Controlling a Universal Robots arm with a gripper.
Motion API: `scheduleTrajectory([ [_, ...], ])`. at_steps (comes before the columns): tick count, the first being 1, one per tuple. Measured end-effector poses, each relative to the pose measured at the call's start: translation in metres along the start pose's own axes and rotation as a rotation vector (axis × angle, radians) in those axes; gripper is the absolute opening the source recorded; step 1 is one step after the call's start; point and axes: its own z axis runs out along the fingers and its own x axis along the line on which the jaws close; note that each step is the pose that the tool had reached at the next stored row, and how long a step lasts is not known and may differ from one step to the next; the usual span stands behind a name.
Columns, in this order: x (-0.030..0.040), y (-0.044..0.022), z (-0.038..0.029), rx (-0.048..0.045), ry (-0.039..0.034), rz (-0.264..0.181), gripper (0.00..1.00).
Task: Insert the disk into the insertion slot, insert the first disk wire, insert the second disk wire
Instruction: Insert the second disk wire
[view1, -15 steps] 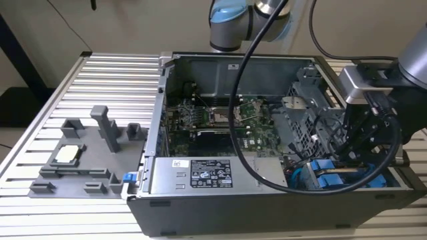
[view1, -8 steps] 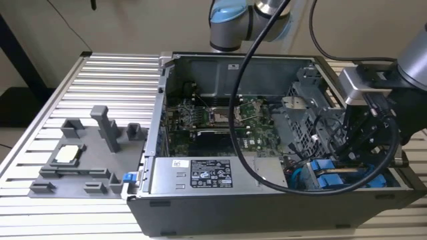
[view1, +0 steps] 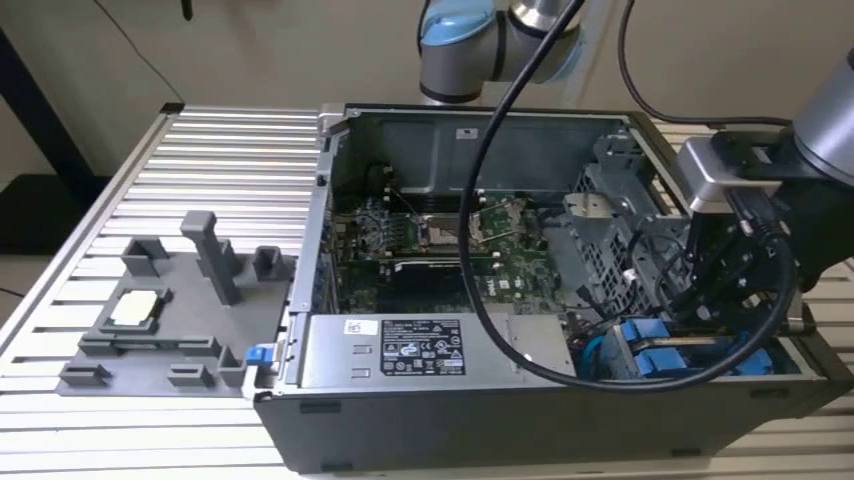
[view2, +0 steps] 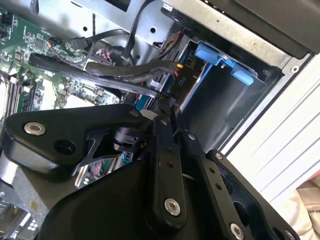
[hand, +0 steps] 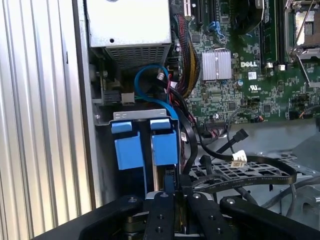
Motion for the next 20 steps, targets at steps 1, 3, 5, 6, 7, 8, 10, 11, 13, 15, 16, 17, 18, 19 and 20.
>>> scheduleTrajectory([
  [1,-0.0001,0.0000,0.0002,0.0000,-0.0001,0.000,0.16],
  [3,-0.0003,-0.0001,0.0002,0.0000,0.0001,0.000,0.16],
  [5,-0.0004,-0.0006,0.0004,0.0000,0.0003,0.000,0.16],
  [6,-0.0004,-0.0006,0.0007,0.0000,0.0001,0.000,0.16],
  [7,-0.0004,-0.0008,0.0012,0.0000,0.0000,0.000,0.16],
  [8,-0.0004,-0.0010,0.0016,0.0000,0.0000,0.000,0.16],
  [10,-0.0002,-0.0013,0.0029,0.0000,0.0001,0.000,0.16],
  [11,-0.0002,-0.0015,0.0037,-0.0001,0.0001,0.000,0.16],
  [13,-0.0001,-0.0019,0.0048,-0.0003,0.0009,0.000,0.16],
  [15,-0.0001,-0.0023,0.0054,-0.0013,0.0011,0.000,0.16],
  [16,-0.0001,-0.0029,0.0059,-0.0038,0.0003,0.000,0.17],
  [17,0.0000,-0.0032,0.0062,-0.0115,0.0004,0.001,0.17],
  [18,0.0001,-0.0034,0.0058,-0.0217,0.0013,0.002,0.24],
  [19,0.0002,-0.0037,0.0049,-0.0314,0.0023,0.003,0.24],
  [20,0.0003,-0.0041,0.0038,-0.0399,0.0033,0.004,0.24],
])
